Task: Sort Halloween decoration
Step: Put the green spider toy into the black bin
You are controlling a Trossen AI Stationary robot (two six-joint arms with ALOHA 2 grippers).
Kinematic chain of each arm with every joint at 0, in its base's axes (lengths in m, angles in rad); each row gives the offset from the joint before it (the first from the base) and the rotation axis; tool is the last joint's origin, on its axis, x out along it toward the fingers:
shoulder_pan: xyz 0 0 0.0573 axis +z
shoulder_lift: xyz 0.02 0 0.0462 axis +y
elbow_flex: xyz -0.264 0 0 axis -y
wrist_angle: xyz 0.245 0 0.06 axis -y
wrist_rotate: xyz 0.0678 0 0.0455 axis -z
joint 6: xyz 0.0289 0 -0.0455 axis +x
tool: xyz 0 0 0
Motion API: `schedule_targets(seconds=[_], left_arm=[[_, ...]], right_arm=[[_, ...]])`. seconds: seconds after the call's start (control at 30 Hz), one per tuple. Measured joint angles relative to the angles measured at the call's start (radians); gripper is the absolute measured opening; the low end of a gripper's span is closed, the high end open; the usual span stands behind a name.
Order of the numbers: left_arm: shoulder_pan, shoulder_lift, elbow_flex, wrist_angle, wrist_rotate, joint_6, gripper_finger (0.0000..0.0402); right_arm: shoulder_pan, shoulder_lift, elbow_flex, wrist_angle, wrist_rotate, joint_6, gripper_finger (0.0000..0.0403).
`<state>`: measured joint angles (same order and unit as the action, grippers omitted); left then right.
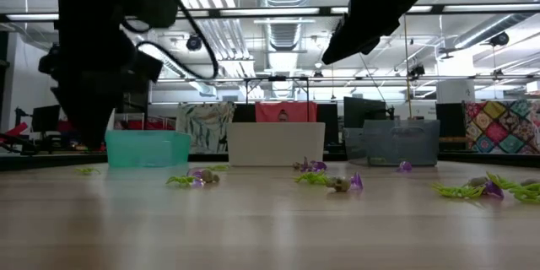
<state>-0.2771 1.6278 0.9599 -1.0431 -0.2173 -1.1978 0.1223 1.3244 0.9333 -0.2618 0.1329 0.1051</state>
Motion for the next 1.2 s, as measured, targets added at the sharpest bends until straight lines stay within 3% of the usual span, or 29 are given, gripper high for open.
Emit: schedule_targets(seconds=[0.37,0.77,1.2], left_arm=[[0.003,0.073,-0.007,-0.008,-0.047,0.006,0.0139],[0.029,0.071,-0.069,0.02,-0.115,-0.001,0.0141],[0.035,0.064,-0.138,0.112,-0.124,-0.021,0.0105]], right_arm=[[0.0,0.019,0.0,0.014,-0.001,-0.001,0.007],[0.0,0.019,0.0,0.043,0.0,-0.013,0.0065],[0.0,0.019,0.0,0.051,0.0,-0.011,0.0063]])
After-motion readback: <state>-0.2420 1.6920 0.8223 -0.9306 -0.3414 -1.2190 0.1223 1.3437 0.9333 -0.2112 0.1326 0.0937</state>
